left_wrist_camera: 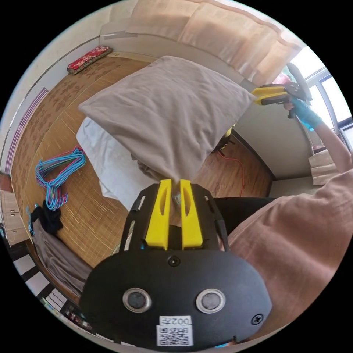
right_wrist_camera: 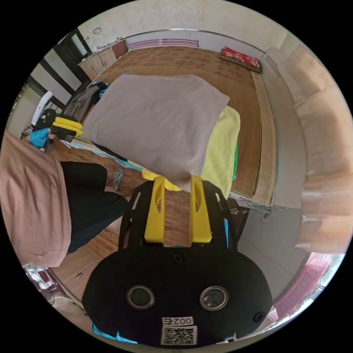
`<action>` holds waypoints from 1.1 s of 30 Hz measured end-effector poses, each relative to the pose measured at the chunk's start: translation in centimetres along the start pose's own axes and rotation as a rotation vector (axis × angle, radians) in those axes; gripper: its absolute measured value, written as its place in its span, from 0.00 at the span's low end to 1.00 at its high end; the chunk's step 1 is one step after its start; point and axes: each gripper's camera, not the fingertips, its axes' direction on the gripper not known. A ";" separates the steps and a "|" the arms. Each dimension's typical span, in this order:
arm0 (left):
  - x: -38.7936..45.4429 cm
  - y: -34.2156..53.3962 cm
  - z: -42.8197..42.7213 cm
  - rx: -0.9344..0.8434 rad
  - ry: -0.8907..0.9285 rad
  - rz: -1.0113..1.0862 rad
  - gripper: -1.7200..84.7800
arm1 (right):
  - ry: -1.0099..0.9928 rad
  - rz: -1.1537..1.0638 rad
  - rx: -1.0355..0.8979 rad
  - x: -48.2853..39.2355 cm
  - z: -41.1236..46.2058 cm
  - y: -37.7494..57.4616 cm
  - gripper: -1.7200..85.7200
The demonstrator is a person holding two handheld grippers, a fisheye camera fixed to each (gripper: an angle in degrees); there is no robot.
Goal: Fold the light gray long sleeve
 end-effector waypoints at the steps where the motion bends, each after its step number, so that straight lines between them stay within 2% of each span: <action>1: 0.0 0.1 -0.2 0.003 -0.006 0.004 0.02 | -0.009 -0.010 -0.010 0.2 0.0 0.0 0.08; 5: -0.3 1.1 -0.8 0.022 -0.022 -0.014 0.01 | 0.049 -0.006 0.002 1.2 -1.2 1.3 0.02; 9: -1.0 1.7 0.2 0.022 0.012 -0.089 0.01 | 0.116 0.012 -0.003 1.6 -1.0 2.0 0.01; 13: -0.4 1.6 0.3 0.016 -0.007 -0.041 0.01 | 0.137 -0.018 -0.019 1.8 -1.7 1.8 0.01; 17: -0.8 1.8 -0.8 0.030 0.040 -0.062 0.02 | 0.075 -0.021 -0.015 3.7 -4.4 1.6 0.05; 23: -3.0 1.2 -3.6 0.139 -0.057 -0.132 0.05 | 0.090 -0.050 0.009 7.0 -9.3 -0.6 0.12; 25: -4.4 -0.4 -3.7 0.172 -0.091 -0.183 0.06 | 0.051 -0.082 -0.010 8.3 -9.7 -2.1 0.12; 29: -6.5 -3.0 -2.7 0.184 -0.122 -0.251 0.07 | -0.109 -0.205 -0.204 11.4 -9.3 -4.5 0.09; 33: -8.1 -5.1 -1.3 0.165 -0.124 -0.294 0.07 | -0.097 -0.219 -0.271 15.2 -10.9 -4.0 0.08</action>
